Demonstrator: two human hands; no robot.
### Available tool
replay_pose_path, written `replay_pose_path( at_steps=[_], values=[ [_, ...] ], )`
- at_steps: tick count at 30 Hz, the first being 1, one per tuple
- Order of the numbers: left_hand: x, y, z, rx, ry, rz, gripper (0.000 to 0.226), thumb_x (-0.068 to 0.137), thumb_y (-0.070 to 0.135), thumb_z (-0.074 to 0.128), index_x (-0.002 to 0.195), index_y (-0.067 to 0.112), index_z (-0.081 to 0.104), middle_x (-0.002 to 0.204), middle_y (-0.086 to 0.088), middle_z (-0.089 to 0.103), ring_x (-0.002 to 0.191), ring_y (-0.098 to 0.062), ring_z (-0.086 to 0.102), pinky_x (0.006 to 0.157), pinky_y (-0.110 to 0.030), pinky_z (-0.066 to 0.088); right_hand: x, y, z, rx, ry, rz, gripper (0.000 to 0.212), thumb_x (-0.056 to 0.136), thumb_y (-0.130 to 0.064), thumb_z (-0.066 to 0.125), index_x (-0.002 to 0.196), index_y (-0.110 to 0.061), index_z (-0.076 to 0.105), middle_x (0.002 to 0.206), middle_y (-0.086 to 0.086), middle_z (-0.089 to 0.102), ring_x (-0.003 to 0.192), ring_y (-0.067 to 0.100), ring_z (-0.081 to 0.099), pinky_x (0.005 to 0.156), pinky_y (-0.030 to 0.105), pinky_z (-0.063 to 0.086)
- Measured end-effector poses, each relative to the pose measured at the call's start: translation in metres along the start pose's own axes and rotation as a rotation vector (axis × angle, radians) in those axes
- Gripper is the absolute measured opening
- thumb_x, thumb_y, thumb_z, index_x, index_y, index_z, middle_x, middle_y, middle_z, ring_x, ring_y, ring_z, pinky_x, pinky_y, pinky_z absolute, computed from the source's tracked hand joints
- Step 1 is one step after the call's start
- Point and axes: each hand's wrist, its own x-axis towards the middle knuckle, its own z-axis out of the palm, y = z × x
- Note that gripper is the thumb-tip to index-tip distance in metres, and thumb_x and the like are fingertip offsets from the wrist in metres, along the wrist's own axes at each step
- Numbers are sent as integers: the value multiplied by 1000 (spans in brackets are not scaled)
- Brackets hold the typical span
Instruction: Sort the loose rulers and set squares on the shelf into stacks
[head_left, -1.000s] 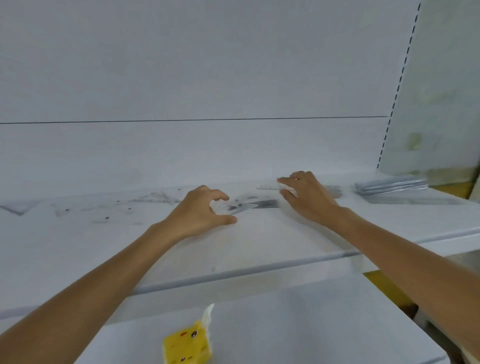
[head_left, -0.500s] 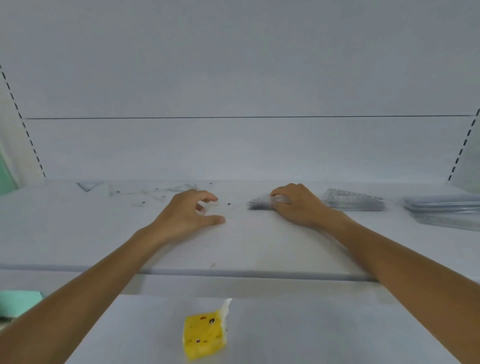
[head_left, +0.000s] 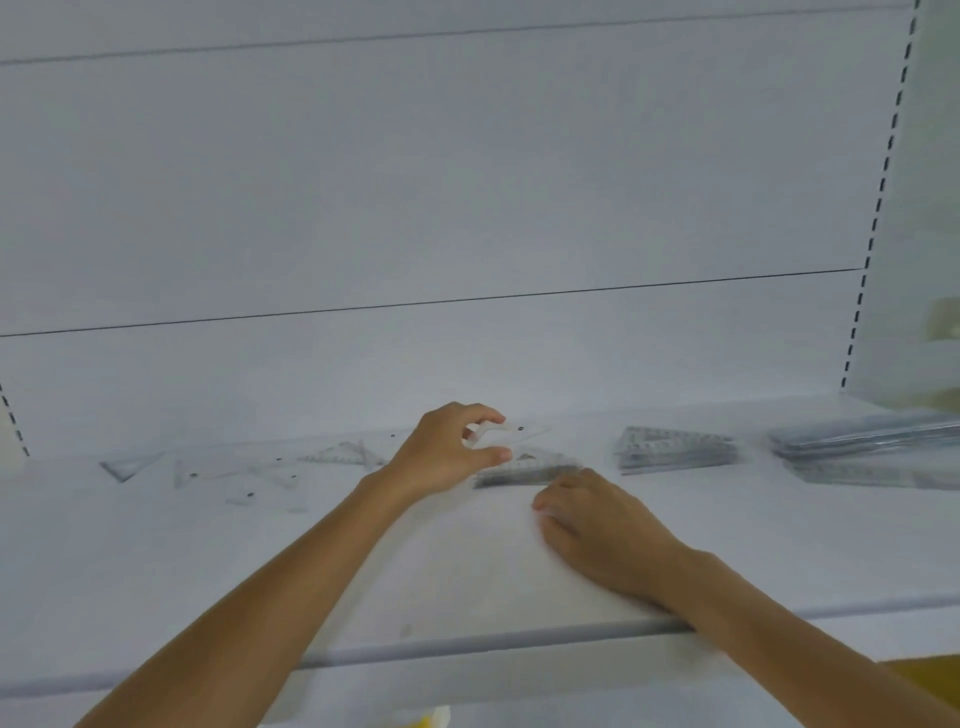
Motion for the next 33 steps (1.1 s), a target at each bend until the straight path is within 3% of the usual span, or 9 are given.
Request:
replay_pose_path(
  at_steps=[5,16,20,25,33],
  values=[
    [20,7,15,-5,5,24,38,73,45,71,108,36,60,115,8,57,95,-4,52,73,-13,36,-3,-1,-2,14,24,-1,32,94,-26,38,114,-16,61,122,1,57,117,19,45,97,29,38],
    [27,1,41,48,143,64,37,83,38,64,118,29,58,126,6,53,118,-13,46,99,-24,33,-3,0,0,43,51,13,30,93,-24,38,111,-14,60,116,1,57,112,19,44,93,33,39],
    [26,-4,43,134,1,39,40,79,47,62,116,31,59,126,8,55,118,-13,47,102,-34,36,-3,1,1,19,46,11,31,94,-24,37,111,-13,60,118,2,56,111,20,44,93,34,39],
    [24,-7,47,105,-72,57,37,85,34,61,121,23,58,129,5,54,119,-9,45,90,-15,28,-3,1,1,16,40,12,30,94,-24,37,112,-14,59,119,2,55,112,21,43,95,34,38],
    [18,0,40,12,67,66,32,84,34,61,115,27,59,127,7,51,120,-8,44,96,-18,29,0,4,4,14,54,9,30,92,-27,40,114,-18,59,116,-1,57,111,18,45,92,28,37]
  ],
)
